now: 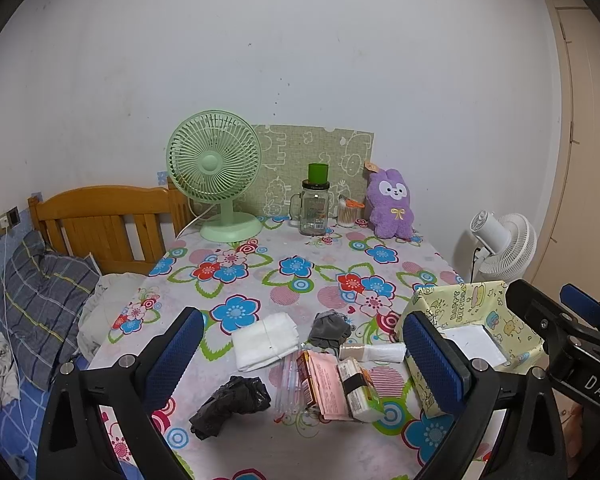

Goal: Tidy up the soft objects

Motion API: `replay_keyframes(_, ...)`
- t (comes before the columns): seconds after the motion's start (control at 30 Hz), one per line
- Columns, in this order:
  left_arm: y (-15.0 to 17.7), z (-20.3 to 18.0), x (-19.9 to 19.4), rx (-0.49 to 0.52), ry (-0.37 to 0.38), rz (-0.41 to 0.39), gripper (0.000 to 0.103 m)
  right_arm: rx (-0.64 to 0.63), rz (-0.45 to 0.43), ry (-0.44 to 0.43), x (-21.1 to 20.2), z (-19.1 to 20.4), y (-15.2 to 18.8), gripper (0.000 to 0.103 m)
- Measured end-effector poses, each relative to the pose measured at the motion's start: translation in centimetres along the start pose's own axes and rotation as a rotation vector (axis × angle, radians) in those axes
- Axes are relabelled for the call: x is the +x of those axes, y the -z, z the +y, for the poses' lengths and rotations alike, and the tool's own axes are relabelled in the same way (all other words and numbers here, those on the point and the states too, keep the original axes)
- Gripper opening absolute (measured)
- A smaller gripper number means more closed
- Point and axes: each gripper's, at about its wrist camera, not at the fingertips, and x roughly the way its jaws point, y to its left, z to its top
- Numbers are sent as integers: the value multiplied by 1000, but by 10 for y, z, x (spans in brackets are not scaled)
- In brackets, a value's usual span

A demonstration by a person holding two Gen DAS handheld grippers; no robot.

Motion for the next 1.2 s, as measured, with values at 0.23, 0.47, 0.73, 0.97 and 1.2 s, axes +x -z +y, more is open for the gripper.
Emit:
replay_keyframes(0.23, 0, 0, -2, 7, 5, 8, 100, 3, -2, 5, -1, 1, 0, 103)
replay_keyframes(0.47, 3, -4, -6, 19, 11, 3, 100, 0, -2, 1, -1, 1, 1, 102)
replay_keyframes(0.73, 6, -8, -5, 30, 16, -7, 100, -1, 2, -2, 2, 5, 1, 99)
replay_keyframes(0.97, 9, -8, 1, 38, 19, 3, 97, 5, 20, -10, 8, 10, 5, 96)
replay_keyframes(1.2, 15, -4, 11, 42, 23, 17, 95, 1, 38, -8, 20, 18, 12, 95)
